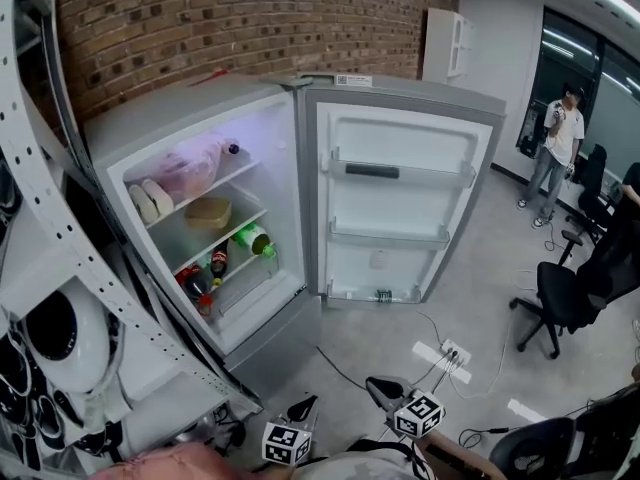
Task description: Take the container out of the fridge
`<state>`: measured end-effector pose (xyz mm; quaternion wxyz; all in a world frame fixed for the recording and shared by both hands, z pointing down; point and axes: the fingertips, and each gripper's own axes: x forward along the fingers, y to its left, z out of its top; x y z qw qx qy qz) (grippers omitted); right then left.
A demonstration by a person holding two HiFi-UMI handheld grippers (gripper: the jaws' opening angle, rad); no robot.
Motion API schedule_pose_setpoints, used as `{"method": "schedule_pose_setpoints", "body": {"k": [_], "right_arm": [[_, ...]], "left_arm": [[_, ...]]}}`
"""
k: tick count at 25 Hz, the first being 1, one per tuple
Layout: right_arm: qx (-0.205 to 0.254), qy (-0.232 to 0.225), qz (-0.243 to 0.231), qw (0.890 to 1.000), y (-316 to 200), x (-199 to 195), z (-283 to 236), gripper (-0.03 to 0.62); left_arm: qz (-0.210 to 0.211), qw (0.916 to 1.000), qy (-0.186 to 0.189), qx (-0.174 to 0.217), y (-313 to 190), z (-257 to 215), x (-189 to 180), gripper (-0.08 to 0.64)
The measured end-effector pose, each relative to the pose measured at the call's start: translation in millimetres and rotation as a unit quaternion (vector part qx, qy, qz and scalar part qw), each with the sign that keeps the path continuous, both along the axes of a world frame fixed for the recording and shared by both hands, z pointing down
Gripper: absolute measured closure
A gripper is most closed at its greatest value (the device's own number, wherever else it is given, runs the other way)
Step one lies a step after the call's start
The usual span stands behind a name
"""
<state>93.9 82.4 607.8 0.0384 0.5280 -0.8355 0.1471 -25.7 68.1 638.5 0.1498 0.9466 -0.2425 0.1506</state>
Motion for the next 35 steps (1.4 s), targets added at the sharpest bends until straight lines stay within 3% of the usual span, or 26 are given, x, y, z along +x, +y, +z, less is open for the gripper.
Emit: {"method": "schedule_pose_setpoints", "body": {"k": [16, 27, 35], "right_arm": [[-0.006, -0.006, -0.049, 0.999, -40, -28, 5, 0.586], [-0.003, -0.022, -0.100, 0.995, -119, -14, 0, 0.586], [-0.001, -0.022, -0.162, 0.987, -185, -7, -2, 0.584]], "left_arm": [[-0.064, 0.9979, -0.001, 0.001, -28, 2, -36, 0.557], [-0.120, 0.9928, -0.009, 0.000, -88, -3, -21, 0.557], [-0.172, 0.9851, -0.012, 0.003, -143, -8, -8, 0.557]]}}
